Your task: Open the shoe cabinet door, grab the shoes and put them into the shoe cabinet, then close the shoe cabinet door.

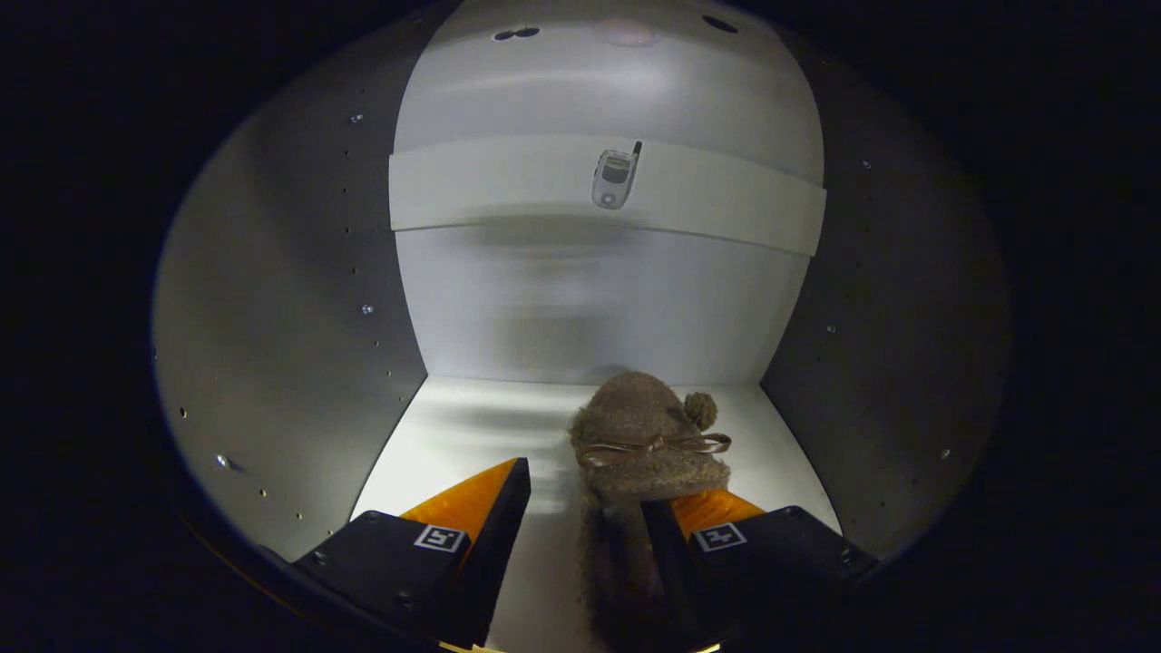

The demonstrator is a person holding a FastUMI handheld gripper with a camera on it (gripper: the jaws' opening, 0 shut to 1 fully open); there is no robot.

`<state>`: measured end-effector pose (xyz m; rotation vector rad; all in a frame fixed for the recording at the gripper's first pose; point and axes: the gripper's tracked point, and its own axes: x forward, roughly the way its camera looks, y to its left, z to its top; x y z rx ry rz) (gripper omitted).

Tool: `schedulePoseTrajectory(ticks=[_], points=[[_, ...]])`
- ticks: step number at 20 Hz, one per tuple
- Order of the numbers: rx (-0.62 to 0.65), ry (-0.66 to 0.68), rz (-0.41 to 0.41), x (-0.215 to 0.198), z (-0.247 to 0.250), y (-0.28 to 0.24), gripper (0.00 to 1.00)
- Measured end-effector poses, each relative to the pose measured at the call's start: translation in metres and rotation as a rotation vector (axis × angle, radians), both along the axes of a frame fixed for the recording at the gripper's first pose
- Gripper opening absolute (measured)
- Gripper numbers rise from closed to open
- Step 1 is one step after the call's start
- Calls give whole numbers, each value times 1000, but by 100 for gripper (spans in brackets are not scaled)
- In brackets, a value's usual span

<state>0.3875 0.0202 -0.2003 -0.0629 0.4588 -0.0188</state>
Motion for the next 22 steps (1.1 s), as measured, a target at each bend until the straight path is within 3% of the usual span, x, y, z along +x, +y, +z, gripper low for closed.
schedulePoseTrajectory(ticks=[7, 14, 16, 18, 19, 22], points=[[1, -62, -6, -42, 28, -2, 77], [39, -184, -15, -113, 81, -6, 79], [41, -203, -19, -139, 92, -9, 82], [48, -251, -32, -162, 110, -14, 91], [56, -269, -33, -174, 115, -15, 100], [66, -306, -37, -213, 130, -18, 100]])
